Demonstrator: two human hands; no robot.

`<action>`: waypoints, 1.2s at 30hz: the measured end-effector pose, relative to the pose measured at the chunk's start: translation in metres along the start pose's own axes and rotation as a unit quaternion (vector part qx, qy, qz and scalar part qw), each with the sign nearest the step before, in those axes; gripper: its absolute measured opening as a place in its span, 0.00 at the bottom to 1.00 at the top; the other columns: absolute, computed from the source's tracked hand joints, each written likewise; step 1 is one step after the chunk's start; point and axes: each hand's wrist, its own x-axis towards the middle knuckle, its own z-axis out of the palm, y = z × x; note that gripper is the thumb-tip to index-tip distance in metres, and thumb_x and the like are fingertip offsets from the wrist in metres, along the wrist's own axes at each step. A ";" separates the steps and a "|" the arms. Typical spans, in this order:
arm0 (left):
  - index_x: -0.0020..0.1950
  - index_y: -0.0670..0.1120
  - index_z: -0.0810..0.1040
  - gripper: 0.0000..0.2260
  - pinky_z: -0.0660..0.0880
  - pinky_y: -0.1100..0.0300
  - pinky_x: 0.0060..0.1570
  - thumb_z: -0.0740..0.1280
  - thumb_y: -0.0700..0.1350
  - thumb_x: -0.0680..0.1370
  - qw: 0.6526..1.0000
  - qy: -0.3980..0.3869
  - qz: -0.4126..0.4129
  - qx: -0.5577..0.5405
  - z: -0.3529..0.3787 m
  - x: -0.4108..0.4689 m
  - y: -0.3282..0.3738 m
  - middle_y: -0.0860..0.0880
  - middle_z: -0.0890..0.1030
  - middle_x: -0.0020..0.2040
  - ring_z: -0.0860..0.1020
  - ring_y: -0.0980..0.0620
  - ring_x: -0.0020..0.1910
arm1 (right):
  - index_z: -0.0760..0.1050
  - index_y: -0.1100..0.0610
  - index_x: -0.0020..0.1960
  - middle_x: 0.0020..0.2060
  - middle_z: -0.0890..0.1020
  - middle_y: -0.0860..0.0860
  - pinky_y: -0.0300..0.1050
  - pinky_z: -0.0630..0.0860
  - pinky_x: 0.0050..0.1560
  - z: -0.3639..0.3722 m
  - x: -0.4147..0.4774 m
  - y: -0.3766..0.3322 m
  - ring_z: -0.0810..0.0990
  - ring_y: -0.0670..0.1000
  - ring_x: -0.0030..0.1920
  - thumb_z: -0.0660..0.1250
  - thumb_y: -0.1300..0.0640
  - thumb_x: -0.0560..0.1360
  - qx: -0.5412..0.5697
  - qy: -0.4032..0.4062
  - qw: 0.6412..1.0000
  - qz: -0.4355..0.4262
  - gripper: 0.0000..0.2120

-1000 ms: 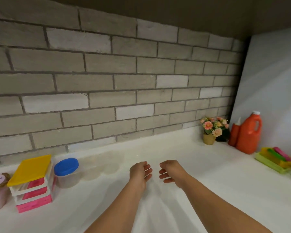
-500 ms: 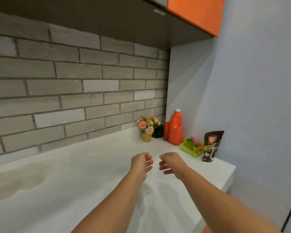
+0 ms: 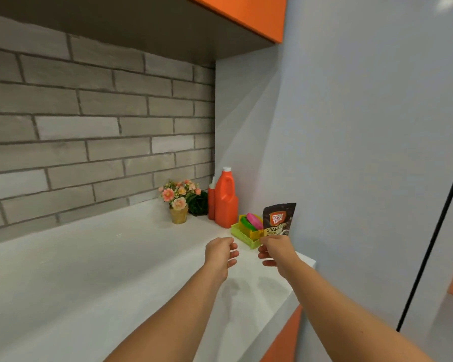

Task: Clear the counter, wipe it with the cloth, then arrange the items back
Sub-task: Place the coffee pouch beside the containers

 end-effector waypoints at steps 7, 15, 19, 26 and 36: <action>0.42 0.46 0.73 0.07 0.73 0.60 0.37 0.61 0.38 0.78 0.998 -0.012 0.032 0.054 0.038 0.058 -0.001 0.47 0.76 0.41 0.75 0.51 0.39 | 0.72 0.60 0.56 0.48 0.77 0.58 0.47 0.77 0.41 -0.010 0.060 0.007 0.77 0.56 0.47 0.59 0.61 0.78 0.030 0.108 0.993 0.017 0.08; 0.48 0.47 0.76 0.03 0.74 0.56 0.45 0.64 0.40 0.77 0.990 -0.029 0.069 0.118 0.072 0.101 -0.006 0.49 0.76 0.41 0.74 0.51 0.39 | 0.66 0.60 0.68 0.65 0.69 0.60 0.57 0.74 0.60 -0.041 0.124 0.003 0.72 0.62 0.61 0.62 0.62 0.76 -0.010 0.166 0.986 -0.002 0.21; 0.58 0.46 0.76 0.11 0.74 0.55 0.49 0.67 0.41 0.76 0.983 -0.043 0.094 0.152 0.089 0.117 -0.005 0.46 0.77 0.52 0.76 0.47 0.49 | 0.60 0.58 0.73 0.69 0.64 0.59 0.58 0.70 0.65 -0.053 0.154 -0.002 0.68 0.63 0.66 0.62 0.62 0.76 -0.028 0.137 0.990 -0.001 0.26; 0.57 0.41 0.79 0.10 0.74 0.56 0.52 0.67 0.38 0.76 0.971 -0.021 0.125 0.201 0.118 0.130 -0.008 0.45 0.80 0.53 0.77 0.48 0.49 | 0.71 0.59 0.61 0.50 0.79 0.57 0.42 0.74 0.37 -0.066 0.177 -0.007 0.78 0.51 0.42 0.59 0.68 0.76 0.024 0.013 0.999 -0.019 0.15; 0.47 0.43 0.80 0.03 0.72 0.62 0.38 0.67 0.40 0.76 0.968 0.032 0.146 0.203 0.123 0.127 -0.012 0.48 0.79 0.42 0.75 0.52 0.39 | 0.75 0.64 0.57 0.35 0.76 0.50 0.38 0.65 0.31 -0.082 0.177 -0.015 0.72 0.45 0.35 0.57 0.65 0.79 -0.008 -0.062 0.997 -0.050 0.10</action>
